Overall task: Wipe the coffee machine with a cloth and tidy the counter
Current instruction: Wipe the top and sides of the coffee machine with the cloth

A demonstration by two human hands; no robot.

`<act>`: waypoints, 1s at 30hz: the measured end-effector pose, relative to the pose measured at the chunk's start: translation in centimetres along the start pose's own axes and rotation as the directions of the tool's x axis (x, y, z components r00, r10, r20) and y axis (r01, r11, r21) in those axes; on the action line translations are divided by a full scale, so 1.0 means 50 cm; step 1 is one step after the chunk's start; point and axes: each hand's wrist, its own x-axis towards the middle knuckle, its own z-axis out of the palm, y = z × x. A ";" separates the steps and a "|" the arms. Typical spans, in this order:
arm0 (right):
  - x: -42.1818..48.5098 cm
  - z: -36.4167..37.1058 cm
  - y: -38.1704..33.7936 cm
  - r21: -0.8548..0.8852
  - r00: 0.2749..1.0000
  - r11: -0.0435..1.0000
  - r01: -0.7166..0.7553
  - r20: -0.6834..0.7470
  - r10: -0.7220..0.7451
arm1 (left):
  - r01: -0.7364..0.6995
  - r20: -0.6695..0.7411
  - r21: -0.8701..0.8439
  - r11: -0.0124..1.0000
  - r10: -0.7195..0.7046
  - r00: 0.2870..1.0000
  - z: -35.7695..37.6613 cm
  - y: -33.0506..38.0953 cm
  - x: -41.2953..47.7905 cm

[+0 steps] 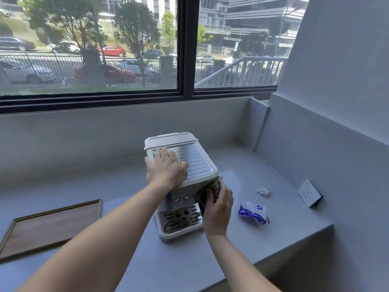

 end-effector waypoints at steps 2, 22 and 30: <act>-0.009 -0.021 0.041 -0.058 0.983 0.993 -0.103 0.143 0.111 | 0.003 -0.004 -0.024 1.000 -0.003 1.000 -0.001 -0.004 0.000; 0.165 -0.119 -0.022 0.373 0.982 0.921 -0.111 0.186 0.043 | -0.010 -0.310 -0.198 0.980 -0.053 0.949 0.017 -0.013 -0.029; 0.067 -0.079 -0.016 0.040 0.939 0.946 0.321 0.116 -0.323 | -0.009 -0.334 -0.190 0.982 -0.056 0.941 0.026 -0.016 -0.023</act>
